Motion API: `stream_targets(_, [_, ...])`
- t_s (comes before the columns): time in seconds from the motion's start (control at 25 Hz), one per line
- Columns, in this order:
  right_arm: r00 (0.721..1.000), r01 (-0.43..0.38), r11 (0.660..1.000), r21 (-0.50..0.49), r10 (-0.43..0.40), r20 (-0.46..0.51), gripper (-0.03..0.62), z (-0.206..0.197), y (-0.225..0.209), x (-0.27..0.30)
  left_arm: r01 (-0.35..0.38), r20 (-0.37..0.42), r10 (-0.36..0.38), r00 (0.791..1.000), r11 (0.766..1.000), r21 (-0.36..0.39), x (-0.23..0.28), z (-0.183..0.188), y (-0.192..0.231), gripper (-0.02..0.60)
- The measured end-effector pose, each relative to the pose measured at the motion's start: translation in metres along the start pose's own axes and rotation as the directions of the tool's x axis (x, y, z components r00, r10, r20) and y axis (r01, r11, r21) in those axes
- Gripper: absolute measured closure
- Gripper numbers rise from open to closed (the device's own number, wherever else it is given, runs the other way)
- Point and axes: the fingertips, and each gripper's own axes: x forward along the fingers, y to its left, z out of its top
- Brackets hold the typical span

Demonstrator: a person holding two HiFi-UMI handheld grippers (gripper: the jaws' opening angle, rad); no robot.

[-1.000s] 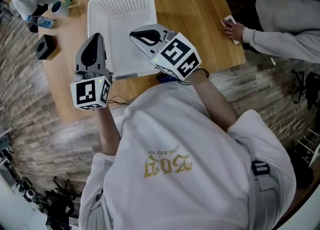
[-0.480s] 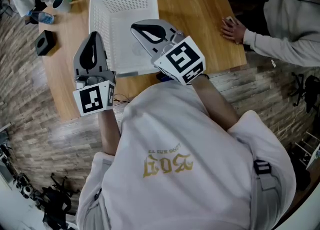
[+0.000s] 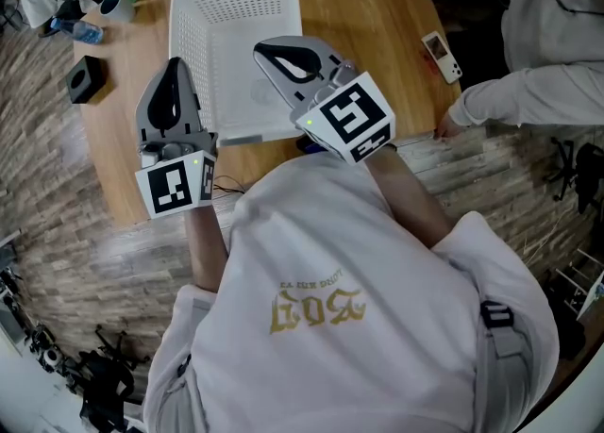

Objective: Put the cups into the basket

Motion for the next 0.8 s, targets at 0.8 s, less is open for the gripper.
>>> stream_targets(0.8, [0.996,0.087,0.995,-0.045,-0.086,0.029,0.585,0.004,-0.018,-0.005,0.018,-0.020,-0.019,1.000,1.000,-0.017,0.003,-0.008,-0.001,0.575])
